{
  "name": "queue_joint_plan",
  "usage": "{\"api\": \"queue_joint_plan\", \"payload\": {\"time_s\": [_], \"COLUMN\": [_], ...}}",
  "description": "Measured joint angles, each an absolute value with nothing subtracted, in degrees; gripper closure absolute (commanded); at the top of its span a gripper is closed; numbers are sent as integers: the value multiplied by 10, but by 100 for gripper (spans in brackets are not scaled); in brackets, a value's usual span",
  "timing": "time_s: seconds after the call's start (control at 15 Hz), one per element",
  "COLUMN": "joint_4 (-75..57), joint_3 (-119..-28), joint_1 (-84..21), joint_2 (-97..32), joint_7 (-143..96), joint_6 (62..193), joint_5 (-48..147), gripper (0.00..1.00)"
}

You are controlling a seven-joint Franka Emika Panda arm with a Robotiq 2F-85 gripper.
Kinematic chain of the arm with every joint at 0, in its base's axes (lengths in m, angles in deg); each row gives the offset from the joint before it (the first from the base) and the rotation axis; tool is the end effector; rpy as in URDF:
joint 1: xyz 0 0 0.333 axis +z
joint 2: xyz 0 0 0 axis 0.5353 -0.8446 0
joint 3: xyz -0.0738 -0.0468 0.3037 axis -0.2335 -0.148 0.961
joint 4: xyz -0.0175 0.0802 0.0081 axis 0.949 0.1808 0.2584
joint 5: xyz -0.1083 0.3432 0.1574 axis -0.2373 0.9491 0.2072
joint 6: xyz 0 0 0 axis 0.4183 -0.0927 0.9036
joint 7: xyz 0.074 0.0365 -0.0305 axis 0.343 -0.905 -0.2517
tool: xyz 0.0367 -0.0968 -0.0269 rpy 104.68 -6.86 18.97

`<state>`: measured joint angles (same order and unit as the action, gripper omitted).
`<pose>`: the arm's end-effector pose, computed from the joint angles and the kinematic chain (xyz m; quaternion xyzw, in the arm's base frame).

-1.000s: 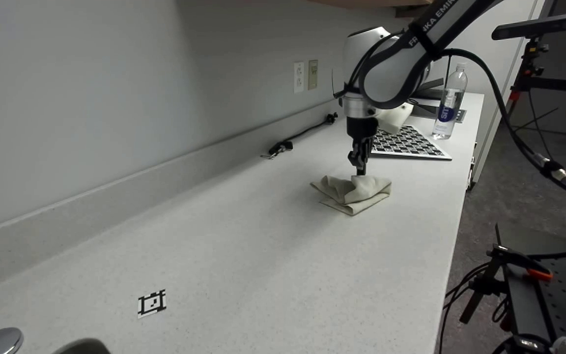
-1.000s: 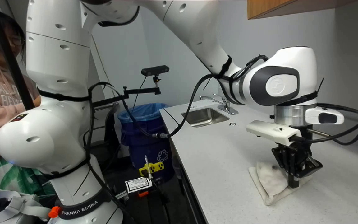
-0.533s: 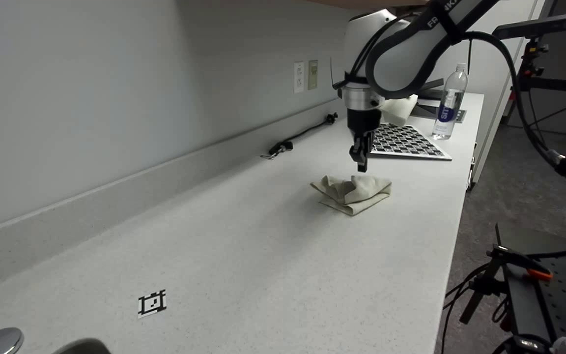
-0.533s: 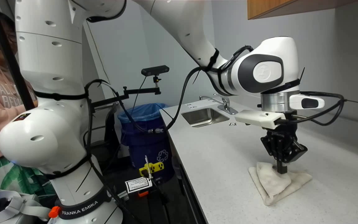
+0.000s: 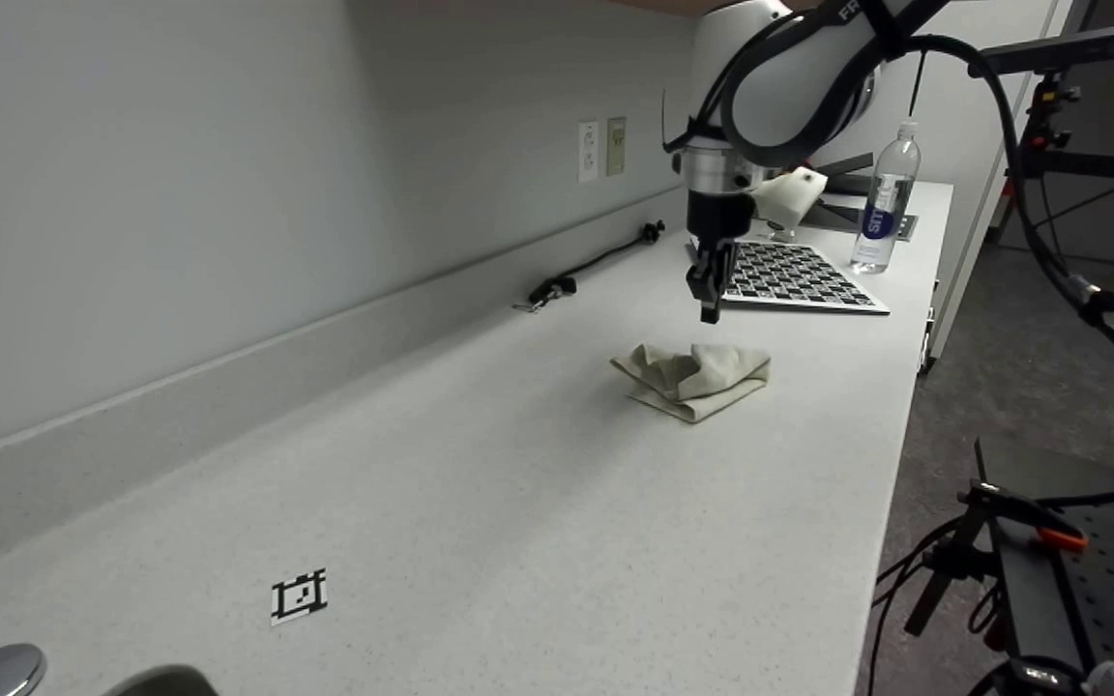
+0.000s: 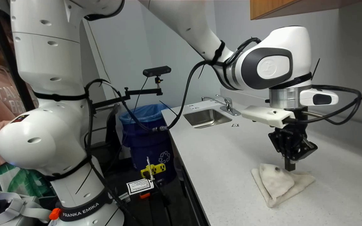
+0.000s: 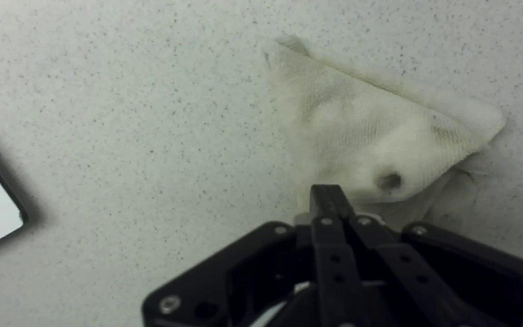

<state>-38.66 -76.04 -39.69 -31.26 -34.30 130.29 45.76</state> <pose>0.5542 -0.1400 0.2841 0.9982 -0.0263 -0.0089 0.0526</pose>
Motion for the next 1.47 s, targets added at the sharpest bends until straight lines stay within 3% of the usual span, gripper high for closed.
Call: {"api": "queue_joint_plan", "payload": {"time_s": [1.47], "joint_4": [-323], "joint_3": [-753], "joint_1": [-429], "joint_2": [-428], "joint_7": [-379], "joint_6": [1299], "joint_5": [577], "gripper": [100]}}
